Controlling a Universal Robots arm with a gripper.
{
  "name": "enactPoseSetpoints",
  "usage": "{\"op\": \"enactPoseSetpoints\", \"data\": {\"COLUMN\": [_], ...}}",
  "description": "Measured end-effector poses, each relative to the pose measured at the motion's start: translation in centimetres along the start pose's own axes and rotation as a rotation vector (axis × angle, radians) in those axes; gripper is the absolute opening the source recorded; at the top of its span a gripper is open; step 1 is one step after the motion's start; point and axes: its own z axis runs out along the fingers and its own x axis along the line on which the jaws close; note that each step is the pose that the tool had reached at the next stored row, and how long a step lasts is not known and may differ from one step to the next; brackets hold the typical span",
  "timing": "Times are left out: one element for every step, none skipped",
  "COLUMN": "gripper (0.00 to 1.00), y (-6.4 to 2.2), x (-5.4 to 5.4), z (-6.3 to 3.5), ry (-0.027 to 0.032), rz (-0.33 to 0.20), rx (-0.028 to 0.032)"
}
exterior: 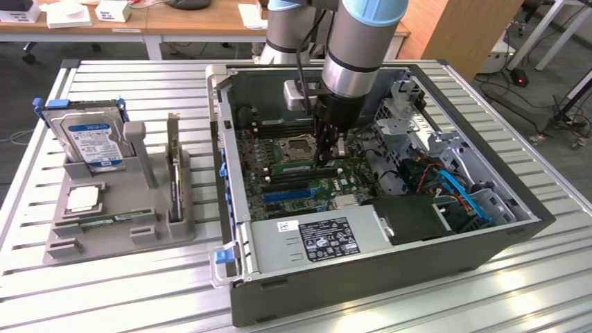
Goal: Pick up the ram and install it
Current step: 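Insert the ram into the slot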
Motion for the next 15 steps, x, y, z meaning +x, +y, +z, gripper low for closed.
{"op": "enactPoseSetpoints", "data": {"gripper": [0.11, 0.11, 0.11, 0.11, 0.11, 0.11, 0.11, 0.11, 0.11, 0.11, 0.11, 0.11, 0.11, 0.11, 0.11], "y": [0.00, -0.01, 0.00, 0.00, 0.00, 0.00, 0.00, 0.00, 0.00, 0.00, 0.00, -0.01, -0.01, -0.01, 0.00], "x": [0.00, -0.01, 0.00, 0.00, 0.00, 0.00, 0.01, 0.05, 0.09, 0.10, 0.10, 0.10, 0.11, 0.11, 0.12], "z": [0.03, 0.08, 0.10, 0.10, 0.10, 0.10, 0.11, 0.11, 0.11, 0.11, 0.11, 0.11, 0.16, 0.22, 0.24], "ry": [0.0000, -0.0001, 0.0001, 0.0002, 0.0002, 0.0002, 0.0000, -0.0001, 0.0000, 0.0000, 0.0000, 0.0000, 0.0000, 0.0000, 0.0002], "rz": [0.000, 0.000, 0.000, 0.000, 0.000, 0.000, 0.000, 0.000, 0.000, 0.000, 0.000, 0.000, 0.000, 0.000, 0.000], "rx": [0.0000, 0.0000, -0.0001, -0.0001, -0.0001, -0.0001, 0.0000, 0.0000, 0.0000, 0.0000, 0.0000, 0.0000, 0.0000, 0.0000, -0.0001]}}
